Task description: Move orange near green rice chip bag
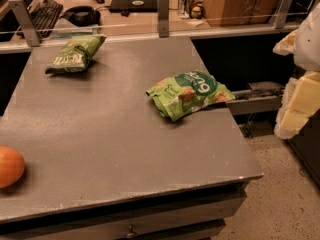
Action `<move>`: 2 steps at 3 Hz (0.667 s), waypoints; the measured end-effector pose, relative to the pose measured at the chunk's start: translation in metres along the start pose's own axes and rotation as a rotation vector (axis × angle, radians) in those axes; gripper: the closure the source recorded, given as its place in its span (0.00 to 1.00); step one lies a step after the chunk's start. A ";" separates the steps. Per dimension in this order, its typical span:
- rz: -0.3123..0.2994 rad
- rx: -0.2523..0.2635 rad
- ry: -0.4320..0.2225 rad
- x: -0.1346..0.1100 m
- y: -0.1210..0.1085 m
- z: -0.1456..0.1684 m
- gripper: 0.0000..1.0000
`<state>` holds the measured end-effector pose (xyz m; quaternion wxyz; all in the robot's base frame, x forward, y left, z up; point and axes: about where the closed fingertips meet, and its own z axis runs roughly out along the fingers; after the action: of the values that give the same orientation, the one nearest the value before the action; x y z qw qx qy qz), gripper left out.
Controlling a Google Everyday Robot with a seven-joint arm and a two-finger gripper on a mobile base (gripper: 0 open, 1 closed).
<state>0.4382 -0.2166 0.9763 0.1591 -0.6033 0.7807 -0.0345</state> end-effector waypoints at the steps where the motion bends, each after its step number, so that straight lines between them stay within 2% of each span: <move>1: 0.000 0.000 0.000 0.000 0.000 0.000 0.00; 2: -0.046 -0.003 -0.040 -0.036 0.005 0.019 0.00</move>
Offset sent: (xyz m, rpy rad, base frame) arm 0.0232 0.1002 -0.0362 0.0651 -0.0172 0.1422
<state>0.4470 -0.1779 0.9646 0.1729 -0.6219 0.7634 -0.0249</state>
